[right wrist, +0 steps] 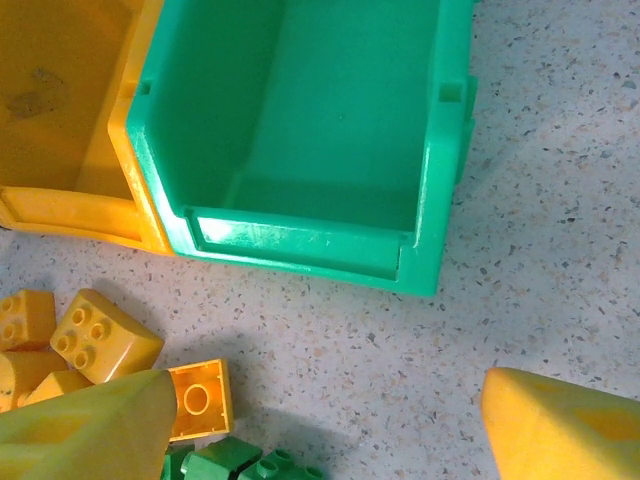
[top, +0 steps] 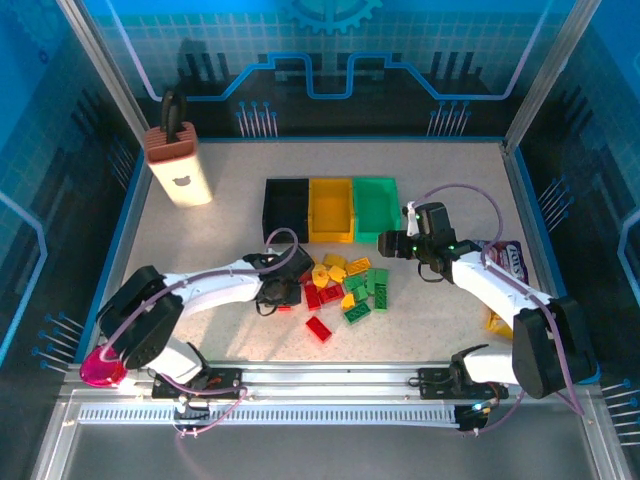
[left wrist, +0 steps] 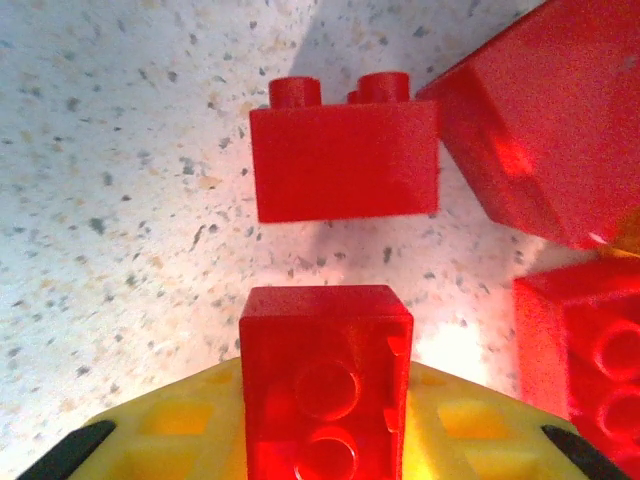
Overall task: Sort the legos into containers by color
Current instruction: Pick up the lego from the center of the table, then place the lego in the container.
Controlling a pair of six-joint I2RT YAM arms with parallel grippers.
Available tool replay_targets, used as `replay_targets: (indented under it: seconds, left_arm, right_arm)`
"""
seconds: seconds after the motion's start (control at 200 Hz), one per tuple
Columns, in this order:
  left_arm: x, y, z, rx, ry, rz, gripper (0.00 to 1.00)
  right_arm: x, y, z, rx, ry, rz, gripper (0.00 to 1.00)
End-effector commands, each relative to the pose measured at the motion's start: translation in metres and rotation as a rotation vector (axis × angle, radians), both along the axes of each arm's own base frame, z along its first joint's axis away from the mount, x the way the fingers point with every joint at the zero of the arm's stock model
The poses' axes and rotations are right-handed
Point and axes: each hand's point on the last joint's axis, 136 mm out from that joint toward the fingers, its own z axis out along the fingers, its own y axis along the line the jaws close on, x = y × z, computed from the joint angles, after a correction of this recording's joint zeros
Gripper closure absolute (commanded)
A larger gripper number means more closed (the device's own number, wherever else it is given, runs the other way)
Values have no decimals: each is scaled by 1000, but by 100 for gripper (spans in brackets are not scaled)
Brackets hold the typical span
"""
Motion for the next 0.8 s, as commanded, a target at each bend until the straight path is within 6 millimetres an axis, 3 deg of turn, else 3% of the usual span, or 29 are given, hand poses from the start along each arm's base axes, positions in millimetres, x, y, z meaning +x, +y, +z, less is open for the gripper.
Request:
replay_targets:
  seconds: [0.0, 0.18, 0.4, 0.555, 0.795]
  left_arm:
    - [11, 0, 43, -5, -90, -7, 74]
    - [53, -8, 101, -13, -234, -57, 74]
    - [125, -8, 145, -97, -344, -12, 74]
    - [167, 2, 159, -121, -384, 23, 74]
    - [219, 29, 145, -100, -361, 68, 74]
  right_arm:
    - [1, 7, 5, 12, -15, 11, 20]
    - [-2, 14, 2, 37, 12, 44, 23]
    - [-11, 12, 0, 40, 24, 39, 23]
    - [-21, 6, 4, 25, 14, 43, 22]
    - [-30, 2, 12, 38, -41, 42, 20]
